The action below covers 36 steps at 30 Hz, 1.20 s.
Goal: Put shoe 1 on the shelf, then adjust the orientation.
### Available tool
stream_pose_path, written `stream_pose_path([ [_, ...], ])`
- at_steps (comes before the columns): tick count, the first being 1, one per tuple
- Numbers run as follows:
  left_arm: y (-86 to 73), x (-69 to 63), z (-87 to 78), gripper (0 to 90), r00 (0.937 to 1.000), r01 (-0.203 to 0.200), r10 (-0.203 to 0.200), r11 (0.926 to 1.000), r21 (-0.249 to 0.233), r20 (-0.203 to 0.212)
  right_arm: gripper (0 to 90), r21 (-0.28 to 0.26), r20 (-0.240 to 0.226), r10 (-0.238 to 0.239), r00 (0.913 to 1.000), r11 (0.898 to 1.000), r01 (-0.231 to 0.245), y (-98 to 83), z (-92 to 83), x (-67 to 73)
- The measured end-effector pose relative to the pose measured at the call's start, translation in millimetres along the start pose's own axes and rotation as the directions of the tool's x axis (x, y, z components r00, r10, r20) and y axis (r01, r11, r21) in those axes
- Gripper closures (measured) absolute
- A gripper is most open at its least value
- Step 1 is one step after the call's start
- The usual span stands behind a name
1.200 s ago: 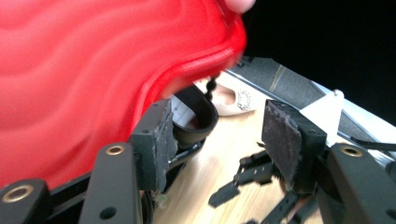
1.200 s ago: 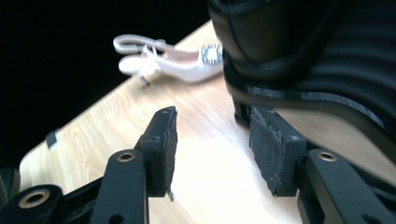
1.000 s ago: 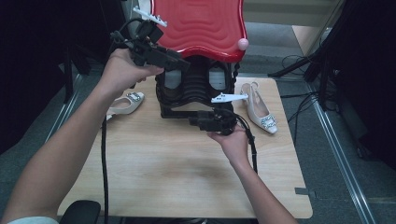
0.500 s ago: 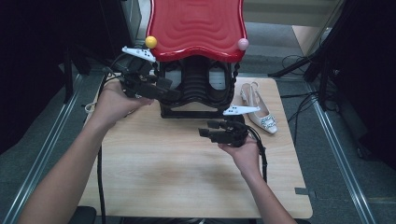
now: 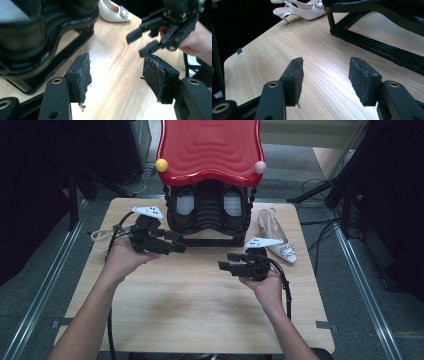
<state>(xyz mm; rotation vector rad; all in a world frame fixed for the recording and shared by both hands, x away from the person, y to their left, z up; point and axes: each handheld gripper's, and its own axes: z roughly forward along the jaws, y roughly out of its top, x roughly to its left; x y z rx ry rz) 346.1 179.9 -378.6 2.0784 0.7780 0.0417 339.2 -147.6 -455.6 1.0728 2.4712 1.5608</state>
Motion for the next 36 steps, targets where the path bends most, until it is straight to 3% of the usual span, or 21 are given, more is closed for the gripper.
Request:
stream_pose_path([
  [15, -37.3, 15.8, 14.7, 39.1, 0.9996, 0.021, -0.020, 0.9985, 0.050, -0.019, 45.9, 0.027, 0.008, 0.014, 0.9999, 1.000, -0.014, -12.6, -0.8, -3.6],
  [18, -43.7, 21.9, 13.2, 39.1, 0.9989, 0.046, -0.046, 0.9980, 0.043, -0.011, 46.0, 0.032, 0.006, 0.015, 0.9999, 0.999, -0.015, -16.2, 0.2, -4.6],
  [24, -56.1, 34.5, 6.9, 39.4, 0.9968, 0.067, -0.064, 0.9962, 0.057, -0.049, 45.9, 0.055, 0.010, 0.011, 0.9999, 0.998, -0.012, -19.3, 2.2, -5.4],
  [36, -76.2, 61.5, -14.7, 40.4, 0.9868, 0.128, -0.124, 0.9913, 0.032, -0.104, 46.2, 0.042, 0.006, 0.029, 0.9996, 0.999, -0.029, -18.3, 1.7, -12.6],
])
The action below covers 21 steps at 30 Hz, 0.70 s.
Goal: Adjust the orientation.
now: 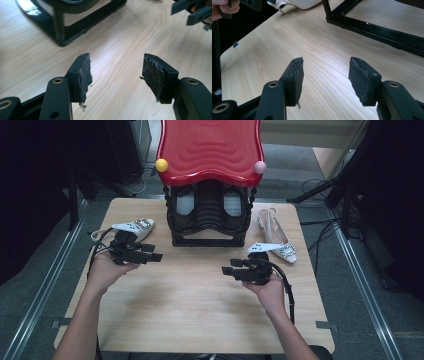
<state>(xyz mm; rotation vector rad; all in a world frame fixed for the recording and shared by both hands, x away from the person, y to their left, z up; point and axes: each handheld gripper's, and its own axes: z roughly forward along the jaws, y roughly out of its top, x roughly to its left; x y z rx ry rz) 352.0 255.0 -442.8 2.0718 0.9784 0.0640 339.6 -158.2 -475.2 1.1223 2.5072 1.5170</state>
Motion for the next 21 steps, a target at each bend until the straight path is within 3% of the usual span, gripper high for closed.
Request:
stream_pose_path([
  [13, -8.6, 40.9, -21.7, 41.7, 0.9943, 0.021, -0.021, 0.9998, 0.003, -0.105, 46.3, 0.015, 0.019, 0.010, 0.9998, 1.000, -0.011, -2.6, -0.8, -3.1],
  [18, -10.0, 58.4, -29.1, 42.2, 0.9905, 0.066, -0.067, 0.9977, -0.013, -0.120, 46.3, 0.016, 0.036, 0.014, 0.9993, 1.000, -0.014, -6.8, -3.6, -2.5],
  [21, -9.8, 66.2, -32.8, 42.9, 0.9881, 0.073, -0.075, 0.9971, -0.022, -0.134, 46.3, 0.017, 0.048, 0.018, 0.9987, 1.000, -0.019, -10.1, -5.8, -2.4],
])
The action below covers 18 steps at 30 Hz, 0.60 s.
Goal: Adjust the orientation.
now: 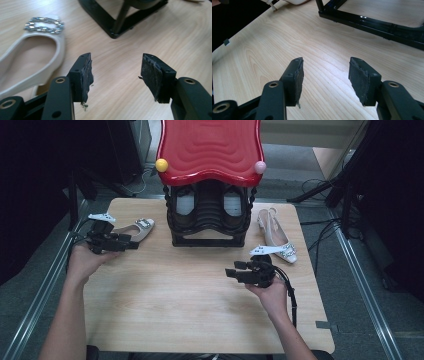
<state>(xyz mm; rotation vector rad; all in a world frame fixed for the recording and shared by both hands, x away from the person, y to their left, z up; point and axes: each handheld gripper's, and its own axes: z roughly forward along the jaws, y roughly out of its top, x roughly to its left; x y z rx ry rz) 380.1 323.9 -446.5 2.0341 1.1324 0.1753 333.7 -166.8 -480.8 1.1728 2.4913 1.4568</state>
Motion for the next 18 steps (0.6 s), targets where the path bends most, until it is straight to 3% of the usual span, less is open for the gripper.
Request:
stream_pose_path([
  [4, 1.3, 9.0, -2.7, 44.1, 0.9992, 0.007, -0.007, 0.9999, 0.007, -0.040, 46.3, 0.004, 0.010, 0.006, 0.9999, 1.000, -0.006, -3.6, -2.2, 0.6],
  [11, 3.3, 26.4, -2.3, 45.2, 0.9983, 0.044, -0.044, 0.9990, -0.007, -0.038, 46.3, 0.004, 0.028, 0.016, 0.9995, 1.000, -0.016, -11.5, -8.9, 0.9],
  [18, 2.0, 45.9, 0.9, 46.5, 0.9950, 0.072, -0.071, 0.9973, 0.010, -0.070, 46.3, 0.002, 0.043, 0.031, 0.9986, 1.000, -0.031, -17.8, -14.9, -1.4],
])
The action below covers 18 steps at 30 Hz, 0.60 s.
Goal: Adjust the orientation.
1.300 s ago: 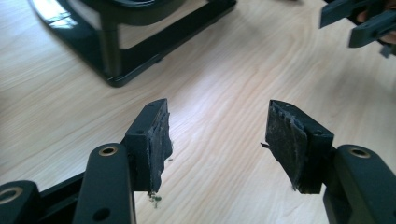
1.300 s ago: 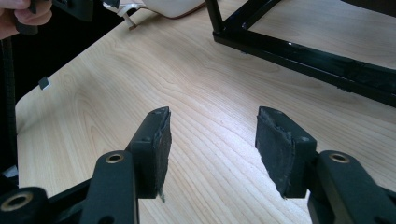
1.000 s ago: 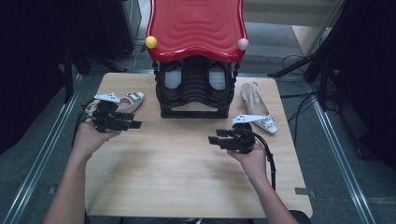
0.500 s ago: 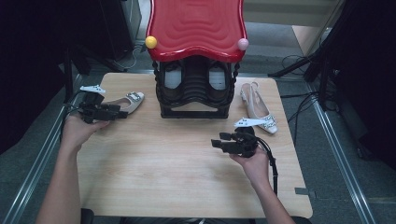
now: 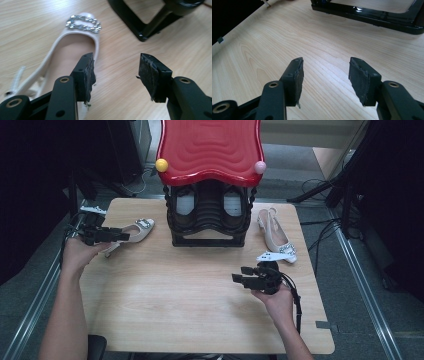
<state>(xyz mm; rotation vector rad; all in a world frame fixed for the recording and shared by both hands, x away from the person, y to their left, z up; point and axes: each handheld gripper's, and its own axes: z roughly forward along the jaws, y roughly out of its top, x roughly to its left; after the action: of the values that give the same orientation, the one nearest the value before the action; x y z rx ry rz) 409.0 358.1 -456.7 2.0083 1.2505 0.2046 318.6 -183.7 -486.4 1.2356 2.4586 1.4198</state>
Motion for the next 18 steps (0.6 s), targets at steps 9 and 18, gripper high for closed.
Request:
stream_pose_path([
  [9, -4.5, 16.9, 5.7, 47.1, 0.9988, 0.039, -0.039, 0.9988, -0.029, -0.028, 46.0, 0.009, 0.006, 0.012, 0.9999, 1.000, -0.012, -4.4, -2.3, -0.8],
  [18, -10.2, 25.0, 21.4, 46.6, 0.9980, 0.058, -0.057, 0.9975, 0.041, -0.027, 45.0, 0.039, -0.008, 0.017, 0.9998, 0.999, -0.016, -5.9, 2.5, -2.1],
])
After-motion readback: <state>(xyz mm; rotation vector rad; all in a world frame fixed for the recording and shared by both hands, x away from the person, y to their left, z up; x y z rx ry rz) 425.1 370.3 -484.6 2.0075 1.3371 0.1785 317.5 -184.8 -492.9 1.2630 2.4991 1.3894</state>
